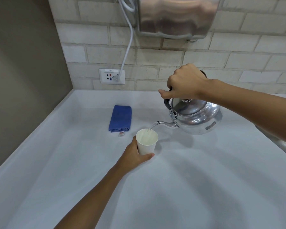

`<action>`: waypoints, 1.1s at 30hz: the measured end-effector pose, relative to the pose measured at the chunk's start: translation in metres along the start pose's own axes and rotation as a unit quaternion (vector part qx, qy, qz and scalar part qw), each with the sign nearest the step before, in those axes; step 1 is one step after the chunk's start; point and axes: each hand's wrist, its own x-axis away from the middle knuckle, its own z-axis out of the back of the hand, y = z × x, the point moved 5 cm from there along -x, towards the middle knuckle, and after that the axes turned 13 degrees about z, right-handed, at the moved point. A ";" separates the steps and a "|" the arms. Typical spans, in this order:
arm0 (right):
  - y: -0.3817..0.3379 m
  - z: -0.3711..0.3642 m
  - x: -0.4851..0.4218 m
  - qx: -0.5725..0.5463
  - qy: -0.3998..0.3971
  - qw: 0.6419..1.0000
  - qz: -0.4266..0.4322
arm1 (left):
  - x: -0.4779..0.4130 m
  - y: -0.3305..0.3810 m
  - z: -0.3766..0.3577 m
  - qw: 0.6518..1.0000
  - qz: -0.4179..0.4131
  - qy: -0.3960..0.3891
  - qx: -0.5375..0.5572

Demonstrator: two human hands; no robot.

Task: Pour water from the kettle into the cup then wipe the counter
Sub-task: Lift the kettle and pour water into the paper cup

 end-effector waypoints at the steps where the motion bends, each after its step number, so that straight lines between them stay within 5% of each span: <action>1: 0.000 0.000 0.000 0.000 0.000 1.000 -0.001 | 0.000 0.000 0.001 1.000 0.000 0.001 0.000; 33: 0.000 0.005 0.000 0.006 0.001 1.000 0.005 | 0.001 0.003 0.001 1.000 -0.003 0.004 0.000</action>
